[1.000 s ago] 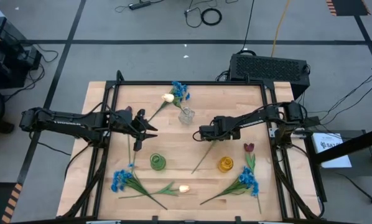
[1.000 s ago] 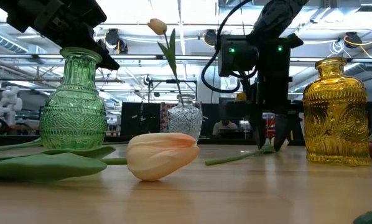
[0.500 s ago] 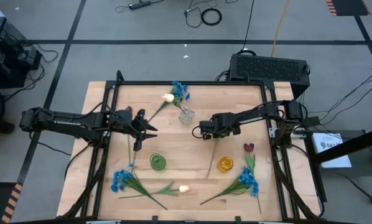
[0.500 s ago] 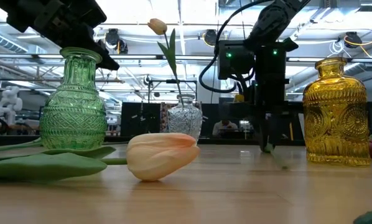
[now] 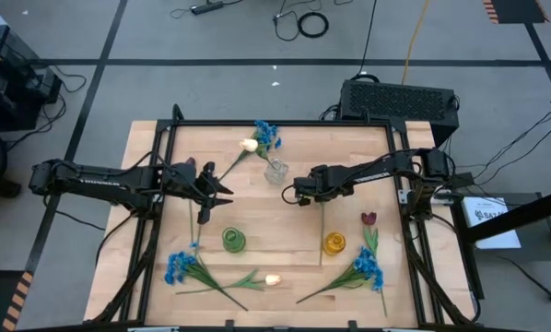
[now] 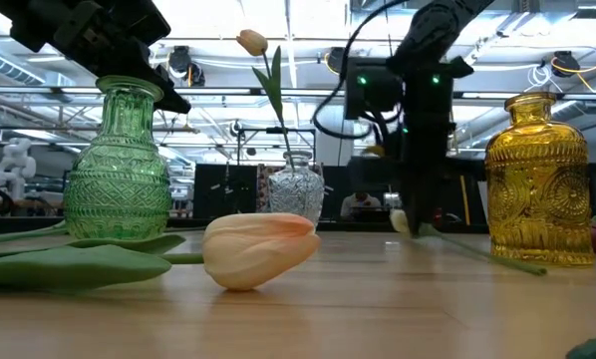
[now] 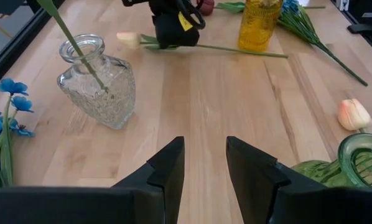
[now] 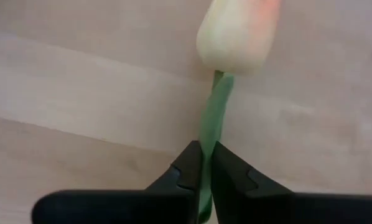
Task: Sort flowers into vase by color
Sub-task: Put the top pink flower into the transparent vase
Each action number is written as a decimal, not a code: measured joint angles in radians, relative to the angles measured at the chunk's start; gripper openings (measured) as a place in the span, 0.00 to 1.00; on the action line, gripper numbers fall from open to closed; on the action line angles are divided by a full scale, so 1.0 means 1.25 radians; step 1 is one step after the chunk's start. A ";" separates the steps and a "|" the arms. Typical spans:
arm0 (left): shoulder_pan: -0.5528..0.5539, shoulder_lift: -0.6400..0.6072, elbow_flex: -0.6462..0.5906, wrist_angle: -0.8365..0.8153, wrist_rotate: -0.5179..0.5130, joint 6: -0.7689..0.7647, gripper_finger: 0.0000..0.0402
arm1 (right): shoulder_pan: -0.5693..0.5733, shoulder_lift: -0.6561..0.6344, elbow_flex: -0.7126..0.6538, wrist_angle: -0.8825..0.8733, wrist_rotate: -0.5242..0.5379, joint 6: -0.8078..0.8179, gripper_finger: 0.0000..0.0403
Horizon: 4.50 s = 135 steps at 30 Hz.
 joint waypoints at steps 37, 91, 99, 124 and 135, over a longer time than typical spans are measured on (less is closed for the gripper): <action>0.000 0.000 0.000 0.000 0.000 -0.020 0.31 | 0.017 0.000 0.772 -0.295 0.380 -0.490 0.04; -0.115 0.000 0.000 -0.031 -0.156 -0.294 0.31 | 0.045 -0.368 -0.196 1.423 0.192 -1.105 0.04; -0.115 0.000 0.000 -0.032 -0.157 -0.293 0.31 | 0.013 -0.309 -0.241 1.548 0.190 -1.107 0.04; -0.114 0.000 0.000 -0.031 -0.189 -0.271 0.31 | -0.022 -0.230 -0.241 1.500 0.190 -1.082 0.04; -0.114 0.000 0.000 0.012 -0.189 -0.251 0.31 | -0.025 -0.197 -0.241 1.463 0.190 -1.053 0.04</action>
